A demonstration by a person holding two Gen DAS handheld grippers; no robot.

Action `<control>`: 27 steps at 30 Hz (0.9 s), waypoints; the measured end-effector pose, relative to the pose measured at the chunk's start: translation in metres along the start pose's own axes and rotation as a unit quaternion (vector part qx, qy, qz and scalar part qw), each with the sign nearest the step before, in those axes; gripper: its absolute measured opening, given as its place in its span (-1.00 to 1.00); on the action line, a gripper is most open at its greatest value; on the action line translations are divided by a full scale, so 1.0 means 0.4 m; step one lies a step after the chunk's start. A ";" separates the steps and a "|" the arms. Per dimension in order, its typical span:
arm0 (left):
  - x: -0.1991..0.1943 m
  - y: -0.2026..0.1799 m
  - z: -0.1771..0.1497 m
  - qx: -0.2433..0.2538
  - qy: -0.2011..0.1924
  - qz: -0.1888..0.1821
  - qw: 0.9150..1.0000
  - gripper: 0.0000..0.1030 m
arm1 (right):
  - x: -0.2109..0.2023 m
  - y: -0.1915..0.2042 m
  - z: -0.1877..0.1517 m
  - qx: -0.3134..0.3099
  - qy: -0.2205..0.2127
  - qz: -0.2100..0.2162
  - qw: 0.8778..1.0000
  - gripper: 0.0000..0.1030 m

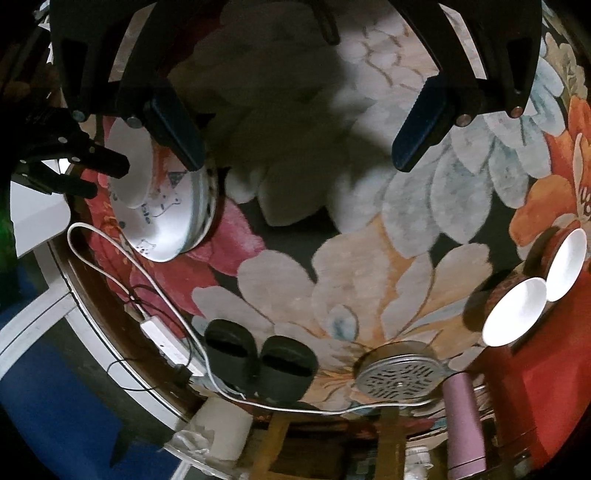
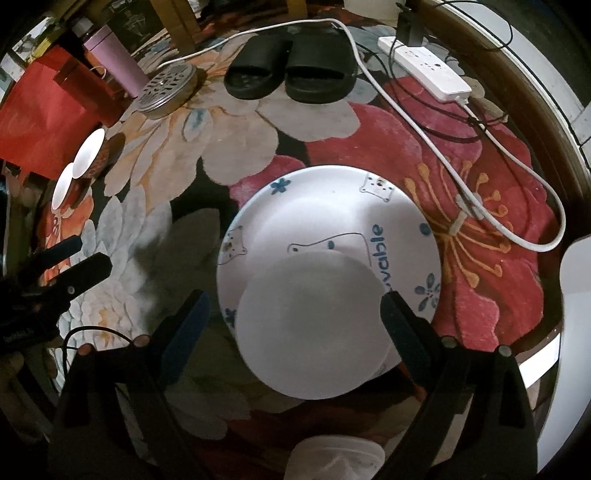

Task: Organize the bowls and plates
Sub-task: 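Withdraw the right gripper and move it to the remaining white bowls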

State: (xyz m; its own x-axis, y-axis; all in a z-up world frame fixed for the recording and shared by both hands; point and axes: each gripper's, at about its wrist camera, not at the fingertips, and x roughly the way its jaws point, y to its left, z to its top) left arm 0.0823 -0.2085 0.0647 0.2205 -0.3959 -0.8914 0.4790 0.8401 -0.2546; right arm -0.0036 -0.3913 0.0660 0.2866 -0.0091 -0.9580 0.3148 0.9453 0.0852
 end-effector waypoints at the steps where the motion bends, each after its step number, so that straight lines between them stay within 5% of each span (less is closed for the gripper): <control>1: -0.002 0.010 -0.002 -0.003 0.000 0.002 1.000 0.97 | 0.001 0.005 0.001 -0.002 0.000 0.000 1.000 0.83; 27: -0.020 0.220 -0.059 -0.060 0.007 0.049 0.997 0.97 | 0.046 0.158 -0.004 -0.044 0.011 0.012 0.999 0.84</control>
State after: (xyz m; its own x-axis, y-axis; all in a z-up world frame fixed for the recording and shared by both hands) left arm 0.1026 -0.1227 0.0404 0.2480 -0.3057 -0.9193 0.3506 0.9129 -0.2090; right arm 0.0203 -0.3311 0.0533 0.2739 0.0202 -0.9615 0.2266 0.9703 0.0849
